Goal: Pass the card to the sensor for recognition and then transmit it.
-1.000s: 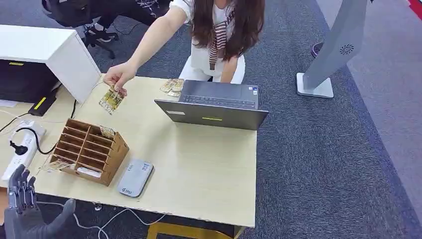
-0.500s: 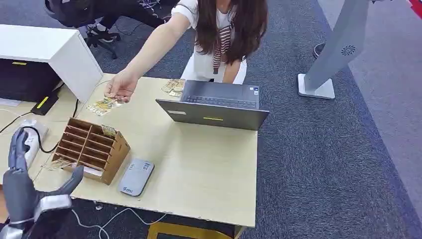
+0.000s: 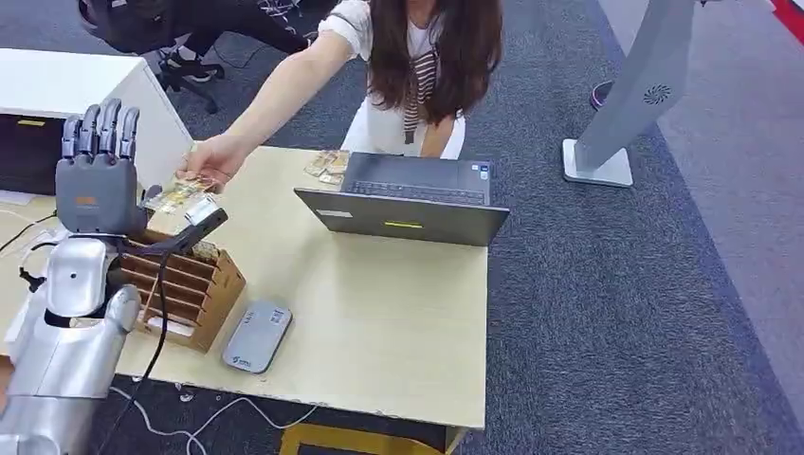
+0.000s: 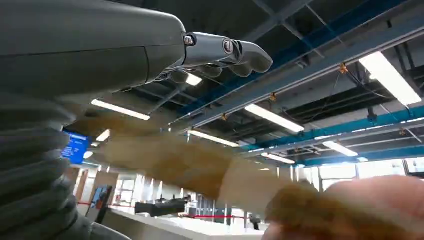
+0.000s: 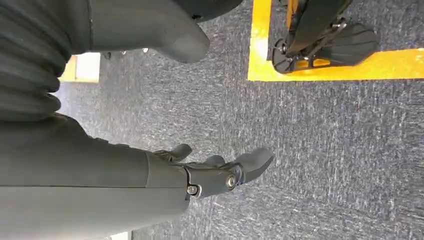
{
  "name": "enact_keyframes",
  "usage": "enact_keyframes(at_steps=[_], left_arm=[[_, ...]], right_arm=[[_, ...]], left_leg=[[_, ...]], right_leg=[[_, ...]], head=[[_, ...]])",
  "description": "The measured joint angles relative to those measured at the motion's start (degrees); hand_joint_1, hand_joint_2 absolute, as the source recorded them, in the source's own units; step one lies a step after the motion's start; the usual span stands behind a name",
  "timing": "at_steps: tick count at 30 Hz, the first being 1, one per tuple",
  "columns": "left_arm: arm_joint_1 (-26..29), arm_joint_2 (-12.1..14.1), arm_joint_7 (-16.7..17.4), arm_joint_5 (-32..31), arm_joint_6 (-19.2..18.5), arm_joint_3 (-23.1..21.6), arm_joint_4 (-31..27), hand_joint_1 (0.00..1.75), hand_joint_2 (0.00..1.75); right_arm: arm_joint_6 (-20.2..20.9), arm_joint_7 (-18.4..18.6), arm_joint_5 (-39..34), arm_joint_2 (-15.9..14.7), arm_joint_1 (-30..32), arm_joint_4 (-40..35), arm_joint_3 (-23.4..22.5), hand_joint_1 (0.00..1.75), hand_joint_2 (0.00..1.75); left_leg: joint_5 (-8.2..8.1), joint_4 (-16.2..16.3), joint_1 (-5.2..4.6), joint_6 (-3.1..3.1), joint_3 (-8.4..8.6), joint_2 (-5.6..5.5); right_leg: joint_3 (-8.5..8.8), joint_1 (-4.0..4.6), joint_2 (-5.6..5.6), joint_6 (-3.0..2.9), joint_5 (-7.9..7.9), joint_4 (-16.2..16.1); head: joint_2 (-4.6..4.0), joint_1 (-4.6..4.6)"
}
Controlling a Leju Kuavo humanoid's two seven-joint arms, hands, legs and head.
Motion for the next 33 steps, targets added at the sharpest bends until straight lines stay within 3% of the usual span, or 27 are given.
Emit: enact_keyframes(at_steps=[9, 33], left_arm=[[-0.1, 0.9, 0.4, 0.0, 1.3, -1.0, 6.3, 0.0, 1.75], [-0.3, 0.5, 0.4, -1.5, 1.2, -1.3, 9.3, 0.0, 1.75]], right_arm=[[0.1, -0.2, 0.2, 0.0, 0.0, 0.2, 1.3, 0.0, 1.75], [0.2, -0.5, 0.2, 0.2, 0.0, 0.3, 1.5, 0.0, 1.75]], left_leg=[[-0.04, 0.0, -0.01, 0.06, -0.14, -0.02], [-0.04, 0.0, -0.01, 0.06, -0.15, -0.02]], right_leg=[[-0.16, -0.01, -0.03, 0.03, -0.03, 0.0], [-0.18, -0.01, -0.03, 0.02, -0.03, 0.0]], head=[[0.0, -0.02], [0.0, -0.02]])
